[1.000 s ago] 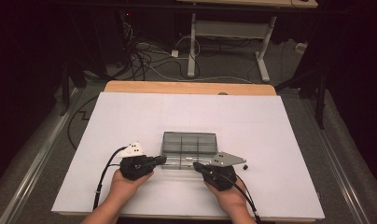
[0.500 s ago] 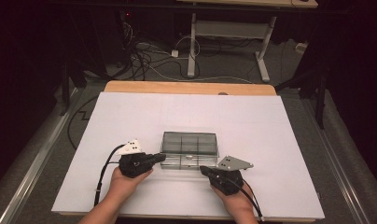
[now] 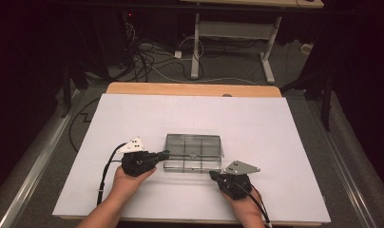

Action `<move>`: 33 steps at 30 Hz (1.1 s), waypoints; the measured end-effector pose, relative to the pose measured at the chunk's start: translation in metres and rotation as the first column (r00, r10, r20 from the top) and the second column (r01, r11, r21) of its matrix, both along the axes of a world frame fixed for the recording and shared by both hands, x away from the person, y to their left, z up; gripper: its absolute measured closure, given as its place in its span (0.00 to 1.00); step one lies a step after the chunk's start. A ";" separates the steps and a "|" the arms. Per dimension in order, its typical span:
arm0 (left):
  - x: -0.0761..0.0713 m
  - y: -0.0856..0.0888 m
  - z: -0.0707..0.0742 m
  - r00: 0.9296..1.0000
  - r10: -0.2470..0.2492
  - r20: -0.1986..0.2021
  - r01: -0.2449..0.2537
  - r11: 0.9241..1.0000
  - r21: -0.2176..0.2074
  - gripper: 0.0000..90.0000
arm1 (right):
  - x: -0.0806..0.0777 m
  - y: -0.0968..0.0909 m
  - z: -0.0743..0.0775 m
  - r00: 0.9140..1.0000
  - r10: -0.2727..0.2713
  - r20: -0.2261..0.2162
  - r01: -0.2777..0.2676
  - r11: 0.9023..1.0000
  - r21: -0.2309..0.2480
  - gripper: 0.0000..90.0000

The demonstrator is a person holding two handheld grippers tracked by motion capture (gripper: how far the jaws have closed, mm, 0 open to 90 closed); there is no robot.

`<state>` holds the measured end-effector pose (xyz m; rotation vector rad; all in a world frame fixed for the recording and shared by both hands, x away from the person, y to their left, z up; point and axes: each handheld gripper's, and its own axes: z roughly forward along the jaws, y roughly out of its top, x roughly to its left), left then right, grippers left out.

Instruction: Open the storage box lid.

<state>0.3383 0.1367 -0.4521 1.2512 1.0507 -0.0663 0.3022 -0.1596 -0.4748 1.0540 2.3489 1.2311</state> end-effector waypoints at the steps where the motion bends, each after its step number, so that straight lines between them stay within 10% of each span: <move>1: 0.000 0.000 0.000 1.000 0.001 0.000 -0.001 1.000 -0.001 0.97 | 0.000 -0.001 0.000 1.000 0.000 -0.001 0.000 1.000 0.000 1.00; 21: 0.002 0.000 -0.001 1.000 0.002 0.005 -0.002 1.000 0.003 0.97 | -0.016 -0.038 0.014 0.997 -0.060 0.044 0.059 0.997 0.041 0.99; 33: 0.001 -0.003 0.000 1.000 -0.006 0.001 0.006 1.000 0.003 0.97 | -0.026 -0.051 0.004 0.993 -0.109 0.053 0.108 0.994 0.022 0.62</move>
